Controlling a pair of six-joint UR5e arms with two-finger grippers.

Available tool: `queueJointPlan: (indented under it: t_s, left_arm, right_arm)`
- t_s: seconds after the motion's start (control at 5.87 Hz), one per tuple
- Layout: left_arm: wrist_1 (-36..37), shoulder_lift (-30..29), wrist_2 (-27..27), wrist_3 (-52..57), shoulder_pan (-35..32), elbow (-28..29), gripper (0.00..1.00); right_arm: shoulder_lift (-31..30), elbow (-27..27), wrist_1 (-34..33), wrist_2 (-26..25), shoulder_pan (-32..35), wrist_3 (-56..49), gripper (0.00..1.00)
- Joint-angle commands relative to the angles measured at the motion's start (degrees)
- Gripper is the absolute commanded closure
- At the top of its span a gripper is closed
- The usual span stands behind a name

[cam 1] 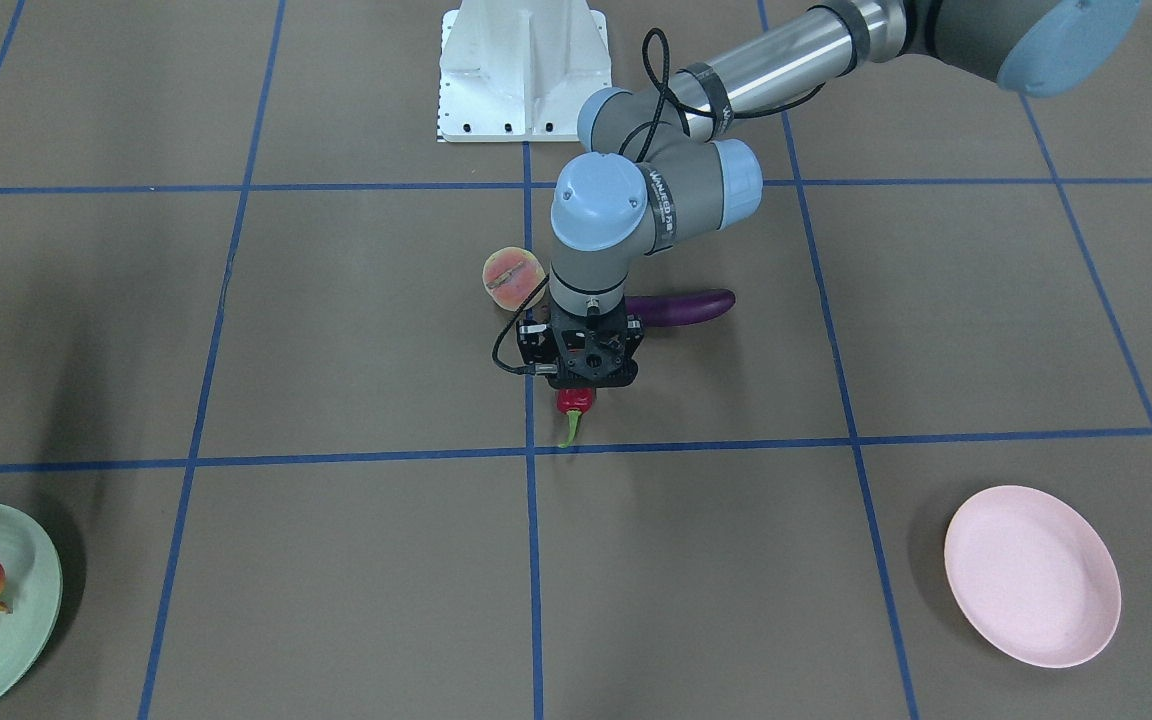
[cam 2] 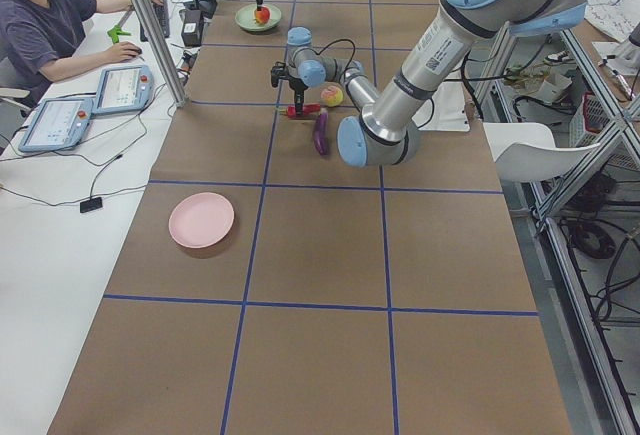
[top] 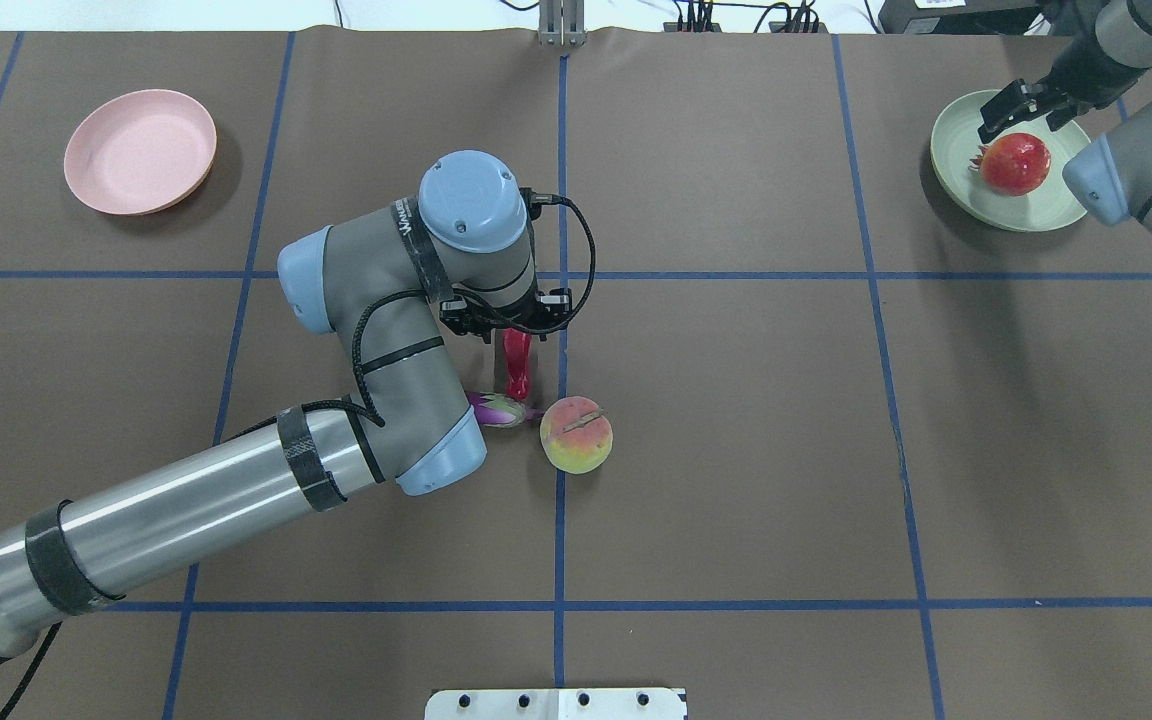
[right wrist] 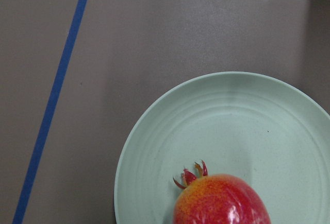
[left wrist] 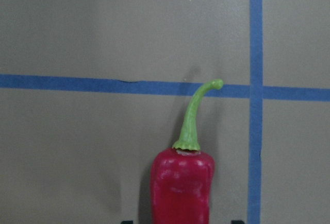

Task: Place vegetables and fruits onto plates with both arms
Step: 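Reach the left gripper down to the red chili pepper and grasp it, then carry the chili onto the pink plate while the right arm approaches the peach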

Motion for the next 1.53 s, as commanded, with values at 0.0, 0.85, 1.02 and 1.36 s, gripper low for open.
queueJointPlan:
  t_s: [0.0,0.85,1.02,1.36]
  left_arm:
    - [0.36,-0.01,-0.07,0.05,0.11,0.14,0.48]
    - [0.89,0.16,-5.57,5.38,-9.42,-1.97,1.0]
    - [1.24,0.51,-5.69,12.72,-13.3,-1.71,1.0]
    - [4.49,3.39,-6.56,27.75,-20.86,-0.92,1.0]
  right_arm:
    - [-0.09,-0.09,0.0,0.0,0.0,-0.07,0.0]
    - [-0.27,-0.01,0.18,0.0,-0.61,-0.07,0.0]
    - [-0.09,0.52,0.18,0.0,-1.14,1.59,0.0]
    - [0.35,5.24,0.09,-0.09,-3.85,10.26,0.0]
